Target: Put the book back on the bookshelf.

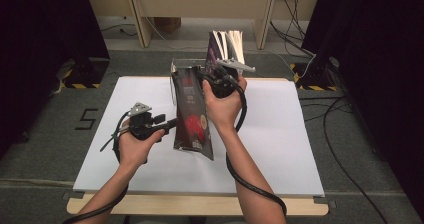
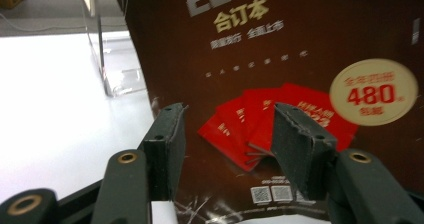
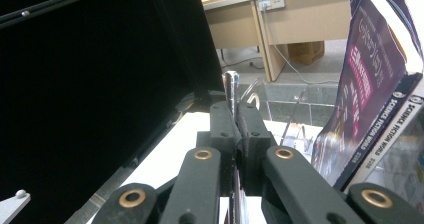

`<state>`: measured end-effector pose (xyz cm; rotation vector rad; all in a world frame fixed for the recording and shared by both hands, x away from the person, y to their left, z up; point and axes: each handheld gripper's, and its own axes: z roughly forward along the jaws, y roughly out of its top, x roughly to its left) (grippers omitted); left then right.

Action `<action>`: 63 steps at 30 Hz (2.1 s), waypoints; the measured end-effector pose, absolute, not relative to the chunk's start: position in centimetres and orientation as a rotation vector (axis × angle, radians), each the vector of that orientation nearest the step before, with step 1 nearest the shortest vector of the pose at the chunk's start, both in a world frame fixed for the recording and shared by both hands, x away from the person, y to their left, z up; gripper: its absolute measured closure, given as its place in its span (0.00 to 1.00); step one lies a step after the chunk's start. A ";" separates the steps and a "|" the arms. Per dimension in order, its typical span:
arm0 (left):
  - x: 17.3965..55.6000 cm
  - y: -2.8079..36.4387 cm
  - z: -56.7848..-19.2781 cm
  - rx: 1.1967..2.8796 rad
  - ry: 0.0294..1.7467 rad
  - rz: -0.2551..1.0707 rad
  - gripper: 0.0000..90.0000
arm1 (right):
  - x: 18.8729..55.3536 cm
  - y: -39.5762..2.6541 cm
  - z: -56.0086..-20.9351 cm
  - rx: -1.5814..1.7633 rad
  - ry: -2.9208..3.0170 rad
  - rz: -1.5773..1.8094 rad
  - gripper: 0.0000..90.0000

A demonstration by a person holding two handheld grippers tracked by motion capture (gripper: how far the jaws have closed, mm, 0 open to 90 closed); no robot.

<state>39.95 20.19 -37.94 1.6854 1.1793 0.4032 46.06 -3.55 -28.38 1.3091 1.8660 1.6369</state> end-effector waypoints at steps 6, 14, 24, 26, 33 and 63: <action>40.3 19.5 -37.0 1.678 1.155 0.406 0.52 | 46.4 -3.2 -28.2 1.309 1.832 1.660 0.97; 40.8 18.7 -35.7 1.658 1.128 0.419 0.49 | 46.6 -2.5 -27.8 1.293 1.792 1.676 0.97; 42.0 17.2 -34.0 1.617 1.124 0.379 0.45 | 46.9 -1.4 -28.3 1.306 1.790 1.662 0.97; 42.3 16.8 -33.7 1.611 1.122 0.374 0.44 | 46.8 -1.2 -28.4 1.308 1.789 1.663 0.97; 42.4 15.9 -33.0 1.606 1.110 0.359 0.43 | 46.8 -1.0 -28.7 1.309 1.790 1.652 0.97; 43.5 12.3 -33.5 1.676 1.168 0.488 0.49 | 46.2 -0.4 -28.6 1.332 1.765 1.640 0.97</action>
